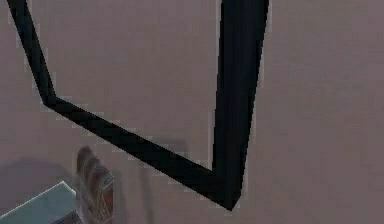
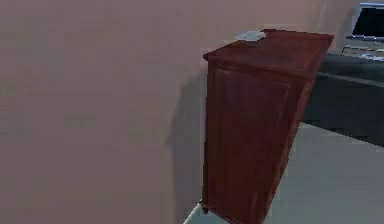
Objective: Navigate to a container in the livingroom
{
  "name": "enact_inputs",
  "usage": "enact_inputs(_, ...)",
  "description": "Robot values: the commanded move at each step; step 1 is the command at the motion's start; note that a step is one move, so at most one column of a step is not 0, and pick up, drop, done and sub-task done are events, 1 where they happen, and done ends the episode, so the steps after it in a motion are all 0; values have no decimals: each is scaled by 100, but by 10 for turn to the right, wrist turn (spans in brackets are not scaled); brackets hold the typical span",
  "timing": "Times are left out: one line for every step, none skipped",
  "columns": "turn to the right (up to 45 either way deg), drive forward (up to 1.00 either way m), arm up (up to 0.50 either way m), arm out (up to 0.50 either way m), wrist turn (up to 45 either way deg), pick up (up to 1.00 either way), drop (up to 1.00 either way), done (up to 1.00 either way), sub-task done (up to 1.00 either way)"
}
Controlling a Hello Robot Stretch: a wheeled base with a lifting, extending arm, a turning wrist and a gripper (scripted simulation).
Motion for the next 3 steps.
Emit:
enact_inputs(-450, 0, 0, 0, 0, 0, 0, 0, 0)
enact_inputs(-240, 0, 0, 0, 0, 0, 0, 0, 0)
enact_inputs(0, 0, 0, 0, 0, 0, 0, 100, 0)
